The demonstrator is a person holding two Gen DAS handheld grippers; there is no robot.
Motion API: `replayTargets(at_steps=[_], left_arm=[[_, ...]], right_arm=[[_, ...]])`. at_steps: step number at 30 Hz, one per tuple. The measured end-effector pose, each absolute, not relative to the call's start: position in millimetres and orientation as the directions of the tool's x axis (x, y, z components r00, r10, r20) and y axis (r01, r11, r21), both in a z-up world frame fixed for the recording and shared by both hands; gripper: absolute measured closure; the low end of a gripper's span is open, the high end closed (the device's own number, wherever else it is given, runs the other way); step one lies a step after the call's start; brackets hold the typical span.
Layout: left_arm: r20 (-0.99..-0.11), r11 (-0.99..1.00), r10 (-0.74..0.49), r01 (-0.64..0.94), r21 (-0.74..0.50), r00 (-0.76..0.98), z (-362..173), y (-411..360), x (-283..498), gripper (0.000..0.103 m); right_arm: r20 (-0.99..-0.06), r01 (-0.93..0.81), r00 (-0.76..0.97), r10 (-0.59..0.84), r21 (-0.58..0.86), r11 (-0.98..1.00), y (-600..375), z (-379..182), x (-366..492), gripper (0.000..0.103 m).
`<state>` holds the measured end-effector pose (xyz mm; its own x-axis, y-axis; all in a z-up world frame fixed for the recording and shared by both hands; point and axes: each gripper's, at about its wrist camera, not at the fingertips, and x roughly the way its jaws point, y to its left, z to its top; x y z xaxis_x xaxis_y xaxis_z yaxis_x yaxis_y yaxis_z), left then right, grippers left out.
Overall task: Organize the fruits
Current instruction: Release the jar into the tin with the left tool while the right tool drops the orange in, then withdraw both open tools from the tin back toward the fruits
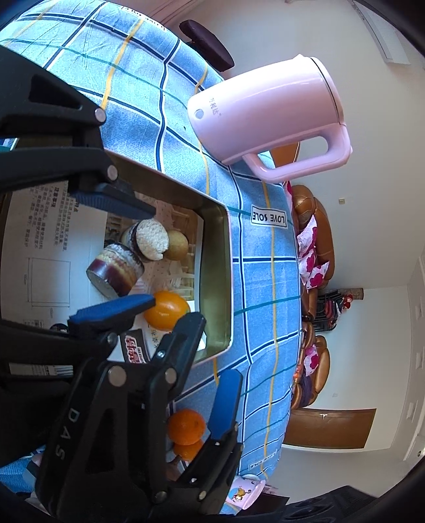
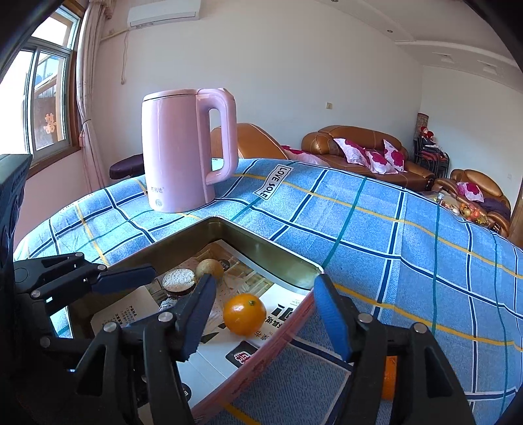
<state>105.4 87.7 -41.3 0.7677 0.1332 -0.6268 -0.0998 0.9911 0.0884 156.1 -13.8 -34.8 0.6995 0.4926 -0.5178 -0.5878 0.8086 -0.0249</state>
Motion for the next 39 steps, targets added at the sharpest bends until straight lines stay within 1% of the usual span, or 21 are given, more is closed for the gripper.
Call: replayTargets(at_steps=[1,3,5,9,13,17,19,20,24,30,33,39], left_arm=[[-0.627,0.991,0.136,-0.102,0.09,0.767,-41.4,87.8,105.3,0.052],[-0.625,0.99,0.143,-0.11,0.091,0.768,-41.1,88.9,105.3,0.046],[-0.621,0.989,0.147,-0.115,0.091,0.77,-40.9,89.3,104.3,0.044],[-0.611,0.988,0.152,-0.123,0.09,0.777,-39.7,90.1,102.4,0.036],[-0.603,0.989,0.147,-0.122,0.083,0.784,-38.8,90.6,100.2,0.033],[-0.594,0.989,0.147,-0.128,0.075,0.791,-37.7,91.6,98.1,0.028],[-0.585,0.99,0.143,-0.128,0.067,0.798,-36.5,91.9,95.8,0.027],[-0.578,0.99,0.142,-0.129,0.064,0.803,-35.7,92.1,94.3,0.027],[-0.547,0.988,0.151,-0.148,0.051,0.823,-31.7,93.6,86.5,0.027],[-0.522,0.989,0.136,-0.148,0.018,0.842,-28.4,87.3,78.1,0.027],[-0.517,0.991,0.117,-0.136,0.0,0.848,-27.3,82.1,75.3,0.027],[-0.507,0.995,0.086,-0.096,0.007,0.857,-22.3,63.1,68.7,0.027]], right_arm=[[-0.516,-0.586,0.703,0.49,-0.029,0.81,-13.7,-34.5,155.6,0.038],[-0.514,-0.584,0.705,0.488,-0.032,0.811,-14.3,-34.2,155.5,0.038],[-0.51,-0.582,0.709,0.486,-0.034,0.813,-14.6,-33.8,154.8,0.038],[-0.499,-0.569,0.723,0.478,-0.038,0.821,-16.1,-32.5,153.4,0.034],[-0.486,-0.557,0.737,0.47,-0.041,0.83,-17.9,-31.1,151.8,0.031],[-0.468,-0.543,0.754,0.46,-0.051,0.838,-19.2,-29.4,148.8,0.029],[-0.459,-0.531,0.764,0.453,-0.05,0.846,-21.4,-28.8,147.9,0.025],[-0.454,-0.528,0.767,0.453,-0.047,0.848,-22.9,-28.0,147.8,0.024],[-0.421,-0.516,0.784,0.456,-0.032,0.856,-30.0,-24.5,142.0,0.024],[-0.395,-0.499,0.794,0.462,0.009,0.867,-45.8,-20.6,131.5,0.024],[-0.383,-0.495,0.802,0.459,0.004,0.869,-51.5,-17.2,125.4,0.024],[-0.373,-0.487,0.815,0.443,-0.026,0.873,-71.1,-10.1,108.6,0.024]])
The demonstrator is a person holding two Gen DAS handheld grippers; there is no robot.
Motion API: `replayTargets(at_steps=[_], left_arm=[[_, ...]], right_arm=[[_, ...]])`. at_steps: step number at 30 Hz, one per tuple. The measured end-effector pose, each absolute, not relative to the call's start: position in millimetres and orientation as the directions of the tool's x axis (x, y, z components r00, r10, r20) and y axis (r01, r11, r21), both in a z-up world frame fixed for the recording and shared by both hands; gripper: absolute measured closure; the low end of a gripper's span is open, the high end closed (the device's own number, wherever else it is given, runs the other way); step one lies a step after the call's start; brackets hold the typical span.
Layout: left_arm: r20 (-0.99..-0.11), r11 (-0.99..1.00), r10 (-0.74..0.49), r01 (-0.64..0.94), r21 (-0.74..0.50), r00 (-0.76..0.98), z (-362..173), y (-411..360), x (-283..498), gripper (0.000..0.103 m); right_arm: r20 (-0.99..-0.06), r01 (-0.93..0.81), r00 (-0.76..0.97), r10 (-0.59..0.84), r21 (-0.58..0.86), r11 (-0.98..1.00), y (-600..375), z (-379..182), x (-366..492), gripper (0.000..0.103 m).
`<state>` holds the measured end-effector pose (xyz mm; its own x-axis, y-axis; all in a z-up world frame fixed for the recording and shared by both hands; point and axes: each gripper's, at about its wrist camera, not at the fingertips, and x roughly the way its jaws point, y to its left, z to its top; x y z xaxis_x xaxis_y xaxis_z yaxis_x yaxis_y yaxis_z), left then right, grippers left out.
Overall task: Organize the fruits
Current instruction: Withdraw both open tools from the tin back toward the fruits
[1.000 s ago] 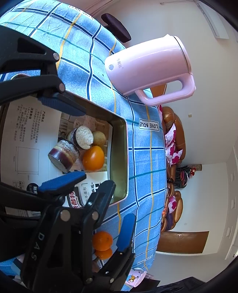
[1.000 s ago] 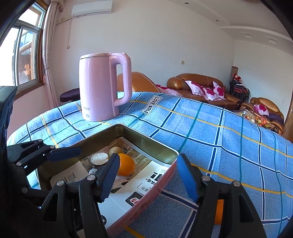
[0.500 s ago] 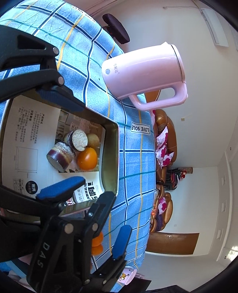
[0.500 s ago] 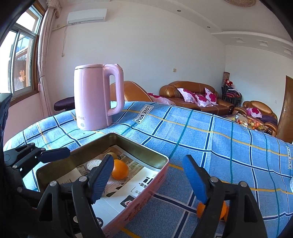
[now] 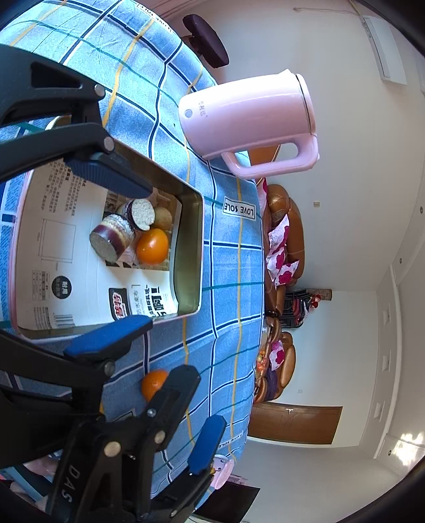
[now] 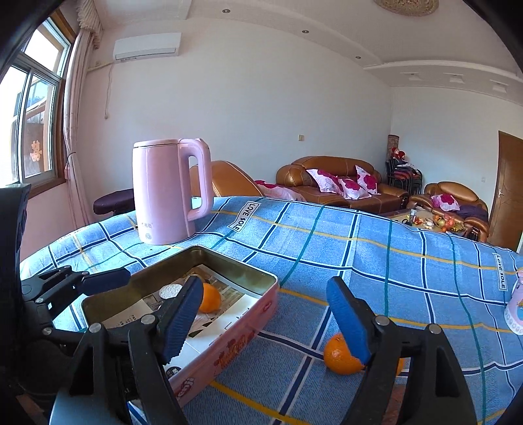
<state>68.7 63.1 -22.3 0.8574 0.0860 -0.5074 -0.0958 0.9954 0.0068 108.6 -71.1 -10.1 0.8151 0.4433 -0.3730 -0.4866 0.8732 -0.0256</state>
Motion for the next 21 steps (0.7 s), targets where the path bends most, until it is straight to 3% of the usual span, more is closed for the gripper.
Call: replayTargets(at_steps=[11,21], left_arm=[[-0.521,1.0,-0.013,0.013,-0.005,0.853,-21.6,19.9,67.1,0.025],[-0.552,0.995,-0.078,0.097,0.005,0.83,-27.0,-17.8,70.1,0.025]], right_arm=[[-0.4,-0.327,0.868,0.293,-0.016,0.945,-166.1,-10.8,80.0,0.024],[-0.543,-0.163,0.828,0.139,0.005,0.987,-228.7,-40.3,83.8,0.024]])
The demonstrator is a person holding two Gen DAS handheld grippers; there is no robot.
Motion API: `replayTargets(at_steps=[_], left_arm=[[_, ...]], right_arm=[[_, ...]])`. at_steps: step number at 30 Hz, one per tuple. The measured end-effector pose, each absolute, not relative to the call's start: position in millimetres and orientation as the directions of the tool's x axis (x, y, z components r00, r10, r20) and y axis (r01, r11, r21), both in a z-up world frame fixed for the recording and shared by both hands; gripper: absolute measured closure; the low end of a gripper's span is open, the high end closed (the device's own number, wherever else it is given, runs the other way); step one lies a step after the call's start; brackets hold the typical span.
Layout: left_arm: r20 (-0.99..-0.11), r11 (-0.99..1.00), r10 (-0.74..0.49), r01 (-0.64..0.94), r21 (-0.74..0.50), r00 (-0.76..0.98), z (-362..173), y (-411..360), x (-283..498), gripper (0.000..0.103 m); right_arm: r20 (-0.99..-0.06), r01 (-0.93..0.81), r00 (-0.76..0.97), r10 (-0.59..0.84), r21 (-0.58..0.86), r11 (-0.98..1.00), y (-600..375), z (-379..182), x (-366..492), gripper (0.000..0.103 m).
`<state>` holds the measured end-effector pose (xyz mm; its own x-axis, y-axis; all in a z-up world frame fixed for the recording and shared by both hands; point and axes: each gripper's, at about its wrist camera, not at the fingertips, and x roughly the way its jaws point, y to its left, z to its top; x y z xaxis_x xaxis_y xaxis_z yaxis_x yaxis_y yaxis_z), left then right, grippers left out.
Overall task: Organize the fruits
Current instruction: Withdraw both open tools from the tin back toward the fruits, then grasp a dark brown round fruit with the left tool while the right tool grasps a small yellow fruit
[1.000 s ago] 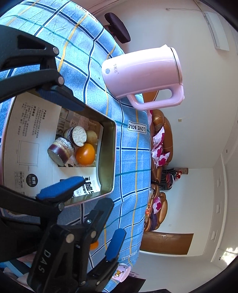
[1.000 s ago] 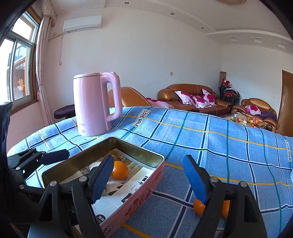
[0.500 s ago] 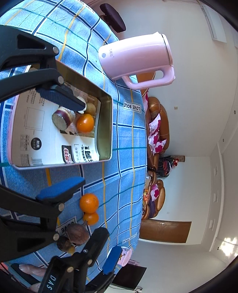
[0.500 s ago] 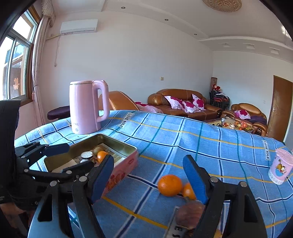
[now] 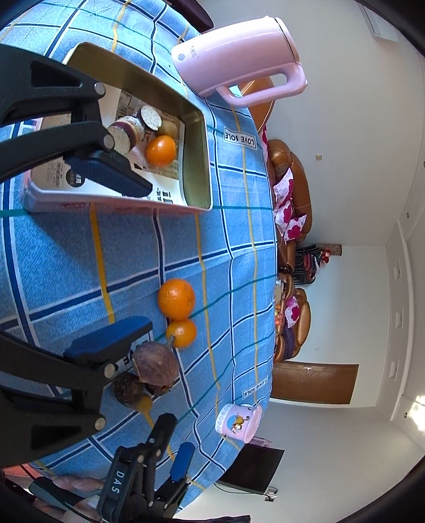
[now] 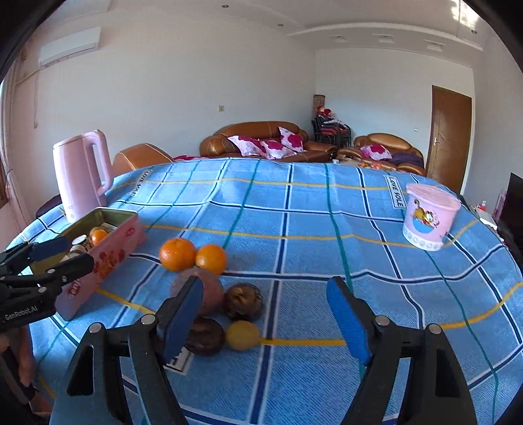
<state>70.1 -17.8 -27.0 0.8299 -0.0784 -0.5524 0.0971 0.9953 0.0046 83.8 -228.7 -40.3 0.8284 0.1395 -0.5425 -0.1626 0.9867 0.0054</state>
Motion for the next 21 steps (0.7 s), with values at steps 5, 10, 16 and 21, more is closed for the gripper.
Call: replayTargets(at_steps=[5,10,16,21], left_arm=[[-0.564,0.992,-0.093,0.124,0.017,0.821,-32.1,-31.7,71.4,0.025],[-0.577,0.991,-0.101,0.136,0.018,0.811,-36.9,-36.1,70.6,0.025],[-0.582,0.989,-0.105,0.144,0.02,0.806,-39.0,-38.7,69.7,0.025],[-0.584,0.987,-0.121,0.162,0.018,0.803,-39.4,-44.3,69.2,0.025]], right_arm=[[-0.613,-0.187,0.776,0.148,0.001,0.982,-229.6,-56.4,90.8,0.036],[-0.661,-0.226,0.729,0.175,0.008,0.974,-224.1,-63.0,97.6,0.044],[-0.706,-0.298,0.676,0.212,0.001,0.954,-210.1,-68.8,100.3,0.046],[-0.739,-0.329,0.632,0.233,0.017,0.944,-207.2,-75.9,105.8,0.071]])
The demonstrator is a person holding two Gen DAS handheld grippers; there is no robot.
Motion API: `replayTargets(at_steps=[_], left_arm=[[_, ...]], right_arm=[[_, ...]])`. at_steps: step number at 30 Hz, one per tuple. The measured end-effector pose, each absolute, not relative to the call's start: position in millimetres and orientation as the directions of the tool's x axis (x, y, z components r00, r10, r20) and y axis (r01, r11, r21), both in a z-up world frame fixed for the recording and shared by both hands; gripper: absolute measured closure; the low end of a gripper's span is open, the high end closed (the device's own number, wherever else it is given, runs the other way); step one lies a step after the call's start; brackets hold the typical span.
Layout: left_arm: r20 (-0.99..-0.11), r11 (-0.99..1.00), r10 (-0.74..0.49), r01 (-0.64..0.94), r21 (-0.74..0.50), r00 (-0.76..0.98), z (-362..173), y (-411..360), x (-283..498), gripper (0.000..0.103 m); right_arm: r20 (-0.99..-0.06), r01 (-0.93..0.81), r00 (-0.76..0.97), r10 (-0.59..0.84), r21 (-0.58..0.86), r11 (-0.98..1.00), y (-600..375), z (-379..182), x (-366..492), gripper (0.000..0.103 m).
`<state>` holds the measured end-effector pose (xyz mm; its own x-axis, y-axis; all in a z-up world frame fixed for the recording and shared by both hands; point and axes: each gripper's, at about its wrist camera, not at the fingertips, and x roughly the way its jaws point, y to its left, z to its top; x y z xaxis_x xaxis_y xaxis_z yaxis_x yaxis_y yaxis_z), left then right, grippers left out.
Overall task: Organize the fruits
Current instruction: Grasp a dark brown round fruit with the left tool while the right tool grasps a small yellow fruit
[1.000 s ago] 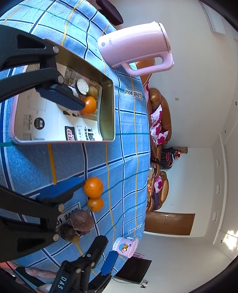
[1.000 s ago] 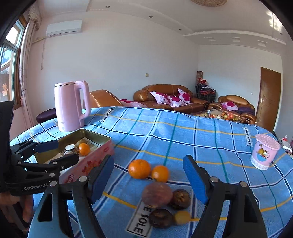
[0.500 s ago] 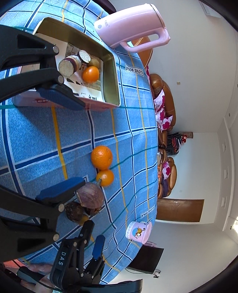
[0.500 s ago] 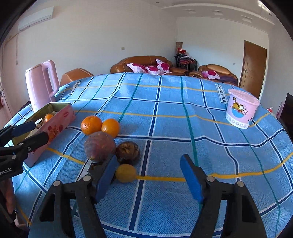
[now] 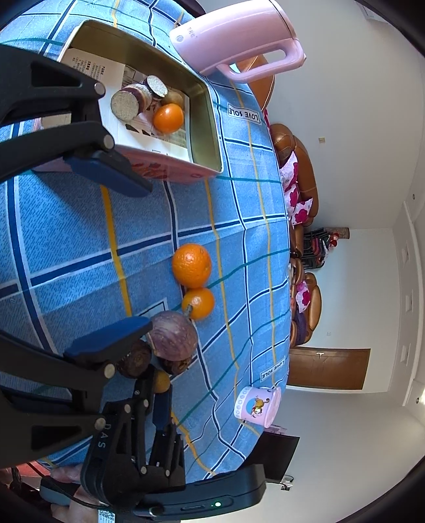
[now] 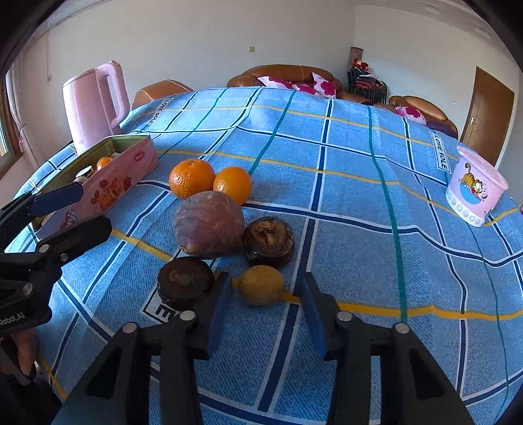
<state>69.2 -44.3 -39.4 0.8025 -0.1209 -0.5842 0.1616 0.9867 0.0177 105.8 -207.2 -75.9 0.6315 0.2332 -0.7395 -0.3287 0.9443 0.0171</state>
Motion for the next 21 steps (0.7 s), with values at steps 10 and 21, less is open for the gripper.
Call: replayTargets(at_steps=[10,21], left_arm=[[-0.605,0.971,-0.201,0.237,-0.021,0.771,-40.1,-62.7,68.1,0.025],[-0.66,0.947,-0.268,0.319,-0.046,0.702,-48.7,-96.0,79.9,0.027]], right_arm=[[-0.682,-0.277,0.698,0.217,0.022,0.961,-220.6,-66.3,94.0,0.073],[-0.678,-0.218,0.719,0.153,-0.011,0.976,-240.4,-63.8,94.2,0.073]])
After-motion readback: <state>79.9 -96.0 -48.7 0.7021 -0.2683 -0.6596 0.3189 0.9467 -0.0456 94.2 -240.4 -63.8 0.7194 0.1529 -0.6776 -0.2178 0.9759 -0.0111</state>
